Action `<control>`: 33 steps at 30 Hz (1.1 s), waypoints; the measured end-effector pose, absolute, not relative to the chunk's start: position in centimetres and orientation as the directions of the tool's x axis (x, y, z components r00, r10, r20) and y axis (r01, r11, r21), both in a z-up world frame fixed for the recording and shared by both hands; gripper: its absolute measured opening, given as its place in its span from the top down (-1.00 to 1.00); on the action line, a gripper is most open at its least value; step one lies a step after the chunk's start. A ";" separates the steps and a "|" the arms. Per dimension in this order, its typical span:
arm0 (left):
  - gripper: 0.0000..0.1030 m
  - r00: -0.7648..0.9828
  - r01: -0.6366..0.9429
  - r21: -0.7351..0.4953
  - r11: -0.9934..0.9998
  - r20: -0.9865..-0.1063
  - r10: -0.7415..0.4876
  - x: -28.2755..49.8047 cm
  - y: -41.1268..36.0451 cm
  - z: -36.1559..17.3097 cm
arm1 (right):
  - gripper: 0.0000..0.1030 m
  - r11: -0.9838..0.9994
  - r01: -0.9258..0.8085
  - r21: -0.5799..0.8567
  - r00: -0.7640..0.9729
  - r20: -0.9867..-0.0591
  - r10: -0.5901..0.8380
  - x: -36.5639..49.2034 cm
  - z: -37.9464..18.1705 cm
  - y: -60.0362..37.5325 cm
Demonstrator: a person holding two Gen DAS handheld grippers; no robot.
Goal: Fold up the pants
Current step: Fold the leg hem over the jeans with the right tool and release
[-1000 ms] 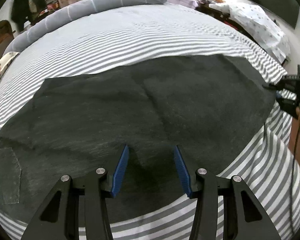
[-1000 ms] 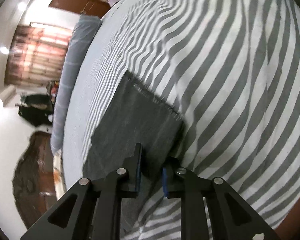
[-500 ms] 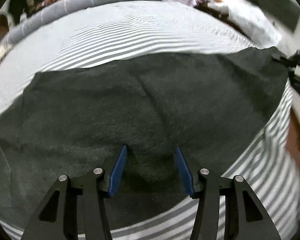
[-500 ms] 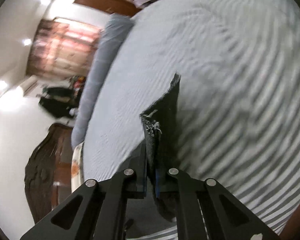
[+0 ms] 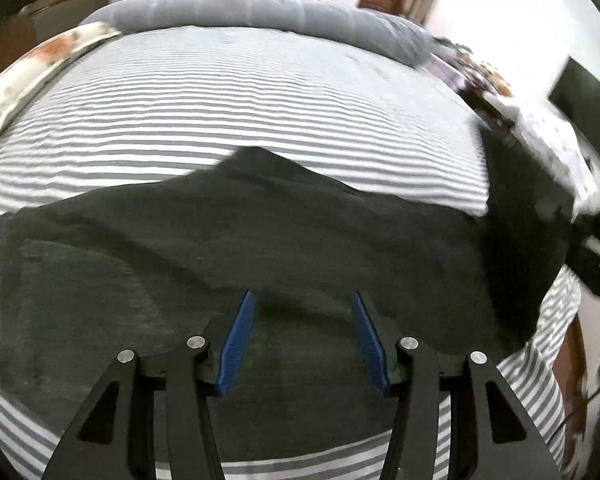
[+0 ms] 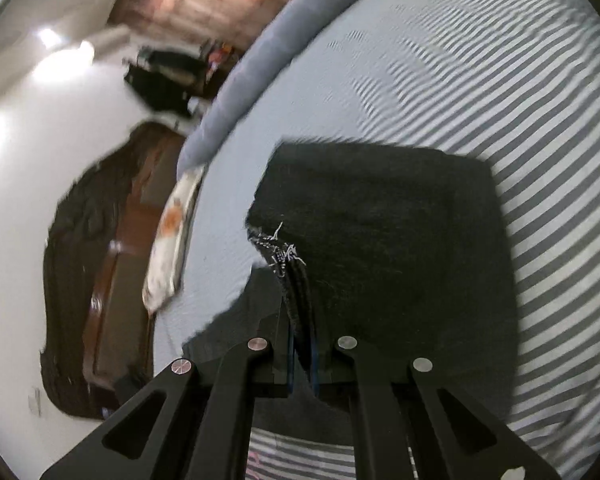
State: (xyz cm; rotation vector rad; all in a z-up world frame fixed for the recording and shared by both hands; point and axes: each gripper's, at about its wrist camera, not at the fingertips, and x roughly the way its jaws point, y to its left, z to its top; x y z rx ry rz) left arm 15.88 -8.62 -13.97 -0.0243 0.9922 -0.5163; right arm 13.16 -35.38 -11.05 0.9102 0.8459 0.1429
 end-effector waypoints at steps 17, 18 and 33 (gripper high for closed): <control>-0.01 0.495 0.267 -0.364 0.892 -0.743 -0.451 18.0 -2.6 -14.0 | 0.85 0.718 0.179 0.673 0.468 -0.700 0.539 17.8 -17.6 -22.6; -0.01 0.492 0.261 -0.368 0.893 -0.745 -0.451 18.1 -2.5 -14.2 | 0.85 0.732 0.169 0.660 0.453 -0.712 0.536 17.9 -17.8 -22.0; -0.01 0.497 0.396 -0.333 0.856 -0.706 -0.505 16.4 -5.4 -13.5 | 0.42 0.823 0.132 0.553 0.430 -0.780 0.455 13.9 -15.9 -23.0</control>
